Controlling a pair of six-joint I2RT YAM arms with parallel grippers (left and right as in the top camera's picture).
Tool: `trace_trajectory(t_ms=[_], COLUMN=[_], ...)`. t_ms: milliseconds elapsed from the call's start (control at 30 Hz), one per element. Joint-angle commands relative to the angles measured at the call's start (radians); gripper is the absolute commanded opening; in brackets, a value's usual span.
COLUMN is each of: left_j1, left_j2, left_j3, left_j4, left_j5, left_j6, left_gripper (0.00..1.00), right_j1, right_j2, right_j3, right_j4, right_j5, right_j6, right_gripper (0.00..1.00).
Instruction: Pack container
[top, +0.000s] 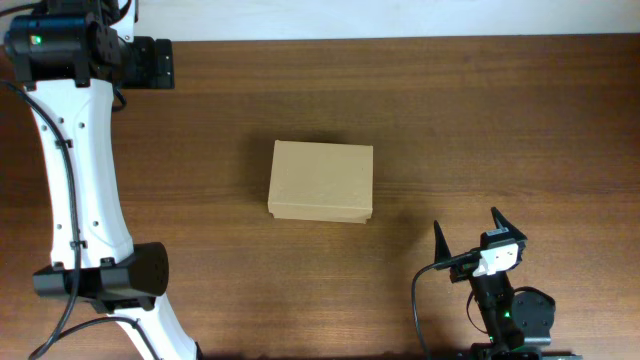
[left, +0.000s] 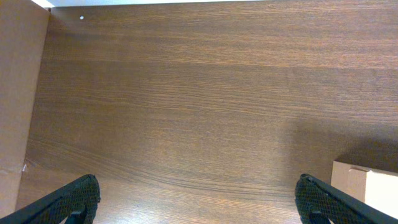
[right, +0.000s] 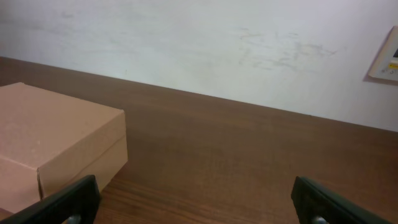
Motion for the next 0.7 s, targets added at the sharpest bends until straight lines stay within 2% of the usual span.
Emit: trace_trajectory(t_ms=[0, 200, 367, 533, 667], left_j1=[0.003, 0.003, 0.001, 0.002, 0.002], left_j2=[-0.028, -0.074, -0.168, -0.350, -0.581], left_j3=[0.018, 0.006, -0.098, -0.356, -0.719], left_j4=[0.003, 0.005, 0.109, 0.338, 0.646], left_j5=[-0.029, 0.013, 0.096, 0.110, 0.110], left_j6=[0.018, 0.020, 0.020, 0.020, 0.020], left_gripper=[1.00, 1.00, 1.00, 1.00, 1.00], right_j1=[0.001, 0.001, 0.001, 0.001, 0.001], right_j2=[-0.011, -0.011, -0.011, -0.011, -0.011], right_j3=[-0.008, -0.008, -0.008, -0.008, -0.008], right_j4=[-0.002, -0.002, -0.002, -0.002, -0.002], right_j5=[-0.005, -0.005, -0.005, -0.005, -0.005], right_j6=[0.007, 0.007, 0.007, 0.006, 0.007], right_gripper=[0.99, 0.99, 0.99, 0.99, 0.99])
